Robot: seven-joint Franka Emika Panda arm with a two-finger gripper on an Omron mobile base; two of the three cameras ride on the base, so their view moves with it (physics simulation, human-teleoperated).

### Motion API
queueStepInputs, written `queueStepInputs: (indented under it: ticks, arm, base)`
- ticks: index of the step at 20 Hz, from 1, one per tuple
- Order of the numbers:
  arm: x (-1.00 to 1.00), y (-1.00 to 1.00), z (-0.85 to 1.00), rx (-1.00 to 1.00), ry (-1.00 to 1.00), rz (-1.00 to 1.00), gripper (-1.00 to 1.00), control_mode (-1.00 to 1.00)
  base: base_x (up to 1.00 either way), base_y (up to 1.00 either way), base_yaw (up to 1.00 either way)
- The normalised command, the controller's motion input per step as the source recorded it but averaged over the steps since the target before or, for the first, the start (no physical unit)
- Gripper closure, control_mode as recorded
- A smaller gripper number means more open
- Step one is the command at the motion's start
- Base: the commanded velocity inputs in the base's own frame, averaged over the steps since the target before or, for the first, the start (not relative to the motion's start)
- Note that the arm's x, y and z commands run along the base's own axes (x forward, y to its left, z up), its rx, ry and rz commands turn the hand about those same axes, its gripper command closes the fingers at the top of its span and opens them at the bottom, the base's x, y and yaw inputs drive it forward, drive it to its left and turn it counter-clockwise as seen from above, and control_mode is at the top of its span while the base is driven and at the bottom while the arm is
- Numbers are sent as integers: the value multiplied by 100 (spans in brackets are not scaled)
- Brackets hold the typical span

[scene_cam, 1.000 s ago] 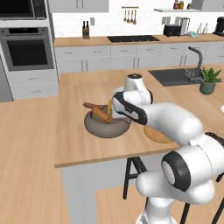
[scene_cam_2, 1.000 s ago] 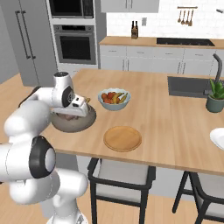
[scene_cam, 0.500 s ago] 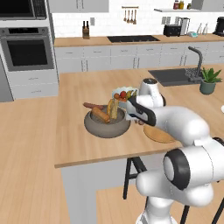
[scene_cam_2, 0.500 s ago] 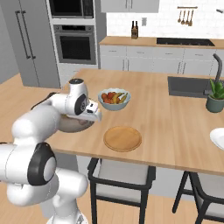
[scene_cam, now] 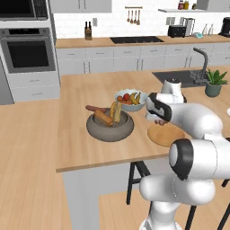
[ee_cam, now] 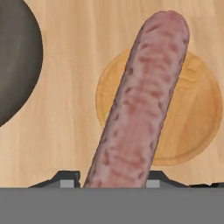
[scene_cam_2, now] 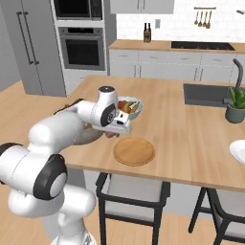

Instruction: Place one bun and one sausage from the bowl on each plate.

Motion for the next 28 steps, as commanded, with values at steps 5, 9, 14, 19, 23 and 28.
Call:
queueStepInputs:
  ticks: [5,9,14,19,23,28]
  arm:
    - [-12,-64,-20,0,0,0,100,-100]
    - [0,-53,-21,0,0,0,100,-100]
    - [0,-47,-14,0,-2,0,100,-100]
    - [0,-29,-19,0,-3,1,100,-100]
    - [10,0,-19,0,0,18,100,-100]
    - [16,0,0,-3,7,23,100,-100]
  base:
    - [0,0,0]
    - [0,0,0]
    - [0,0,0]
    - [0,0,0]
    - [0,0,0]
    - [0,0,0]
